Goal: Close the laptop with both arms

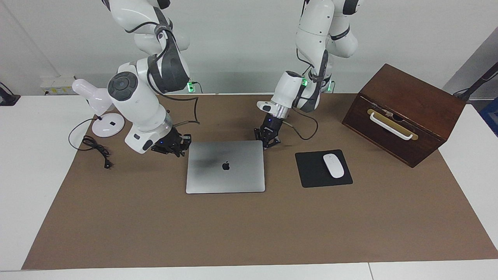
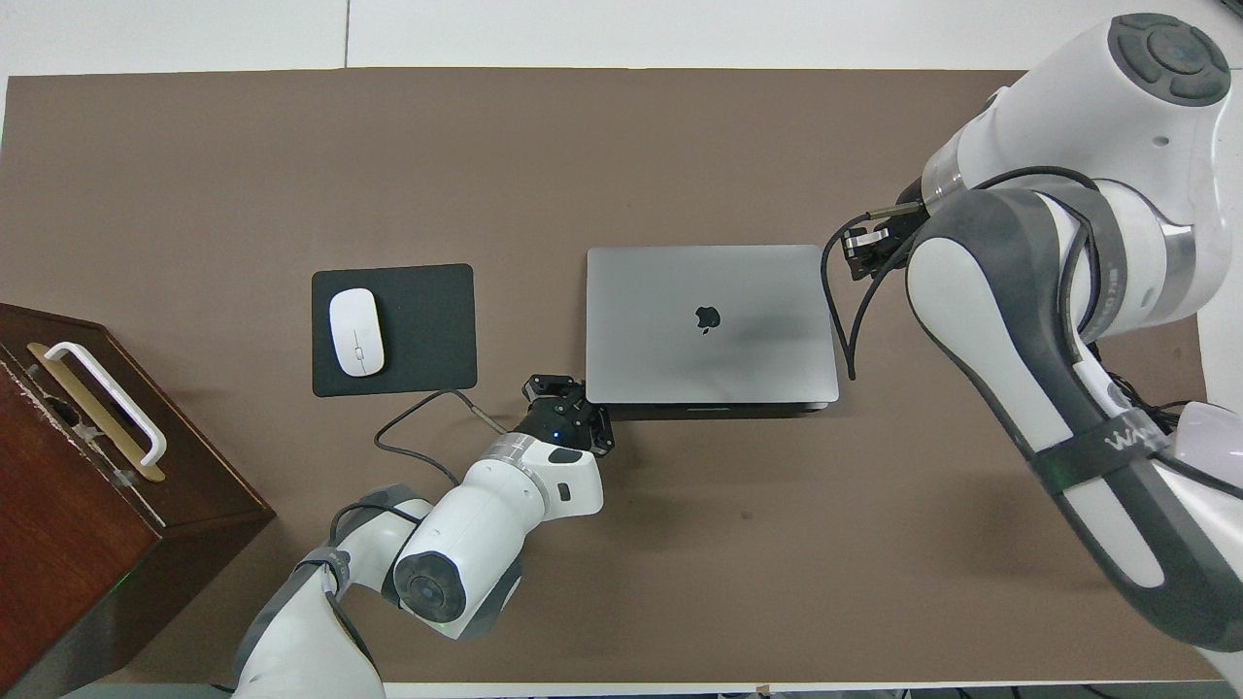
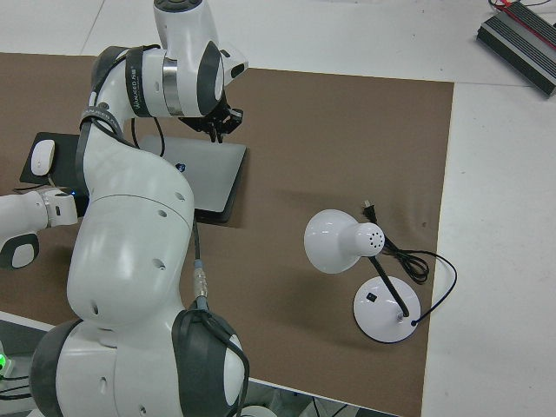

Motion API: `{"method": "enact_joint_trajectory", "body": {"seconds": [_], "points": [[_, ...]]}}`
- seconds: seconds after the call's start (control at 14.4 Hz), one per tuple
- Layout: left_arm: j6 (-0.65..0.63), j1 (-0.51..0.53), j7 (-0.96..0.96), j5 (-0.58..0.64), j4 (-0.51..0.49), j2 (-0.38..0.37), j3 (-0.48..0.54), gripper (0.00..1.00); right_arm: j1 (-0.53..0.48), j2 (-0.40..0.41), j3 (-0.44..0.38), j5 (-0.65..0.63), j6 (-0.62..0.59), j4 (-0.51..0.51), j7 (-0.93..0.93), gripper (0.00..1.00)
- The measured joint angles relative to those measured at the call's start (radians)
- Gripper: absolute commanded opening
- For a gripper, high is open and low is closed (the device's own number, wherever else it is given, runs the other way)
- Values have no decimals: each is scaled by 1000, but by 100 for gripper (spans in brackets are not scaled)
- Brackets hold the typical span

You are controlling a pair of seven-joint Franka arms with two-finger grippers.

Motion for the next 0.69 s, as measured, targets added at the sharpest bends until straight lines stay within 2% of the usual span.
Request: {"method": "enact_joint_trajectory", "body": {"seconds": [0.21, 0.69], "points": [[0, 0, 0, 0, 0, 0, 0, 0, -16, -30, -2, -26, -17, 1, 1, 100], [0, 0, -1, 0, 0, -1, 0, 0, -109, -168, -5, -34, -263, -4, 0, 100]]}}
